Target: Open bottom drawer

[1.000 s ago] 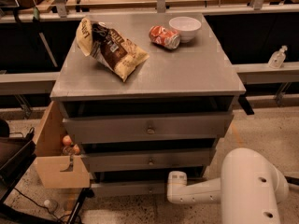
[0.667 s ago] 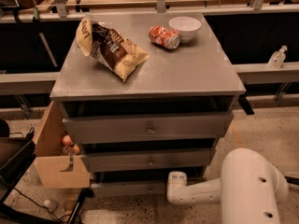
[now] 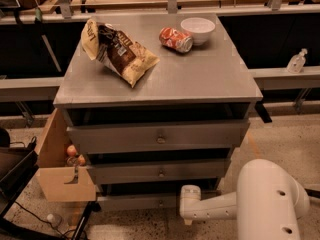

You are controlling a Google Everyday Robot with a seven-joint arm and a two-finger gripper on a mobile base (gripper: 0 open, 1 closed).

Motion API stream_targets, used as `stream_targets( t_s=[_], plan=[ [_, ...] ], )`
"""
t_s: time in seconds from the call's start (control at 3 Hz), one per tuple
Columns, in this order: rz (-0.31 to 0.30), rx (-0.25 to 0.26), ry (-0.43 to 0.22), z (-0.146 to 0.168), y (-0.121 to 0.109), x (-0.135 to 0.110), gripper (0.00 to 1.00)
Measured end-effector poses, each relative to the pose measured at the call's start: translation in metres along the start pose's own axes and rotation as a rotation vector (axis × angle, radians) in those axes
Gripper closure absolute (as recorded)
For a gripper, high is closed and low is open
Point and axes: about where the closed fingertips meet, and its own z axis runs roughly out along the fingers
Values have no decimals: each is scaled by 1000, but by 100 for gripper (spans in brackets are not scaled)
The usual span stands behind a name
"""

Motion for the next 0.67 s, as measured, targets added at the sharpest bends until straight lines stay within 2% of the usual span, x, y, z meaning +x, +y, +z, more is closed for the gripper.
stream_targets(
  t_s=[0.33,0.67],
  plan=[
    [0,-2,0,1,1,0,41],
    [0,-3,1,1,2,0,71]
  ],
)
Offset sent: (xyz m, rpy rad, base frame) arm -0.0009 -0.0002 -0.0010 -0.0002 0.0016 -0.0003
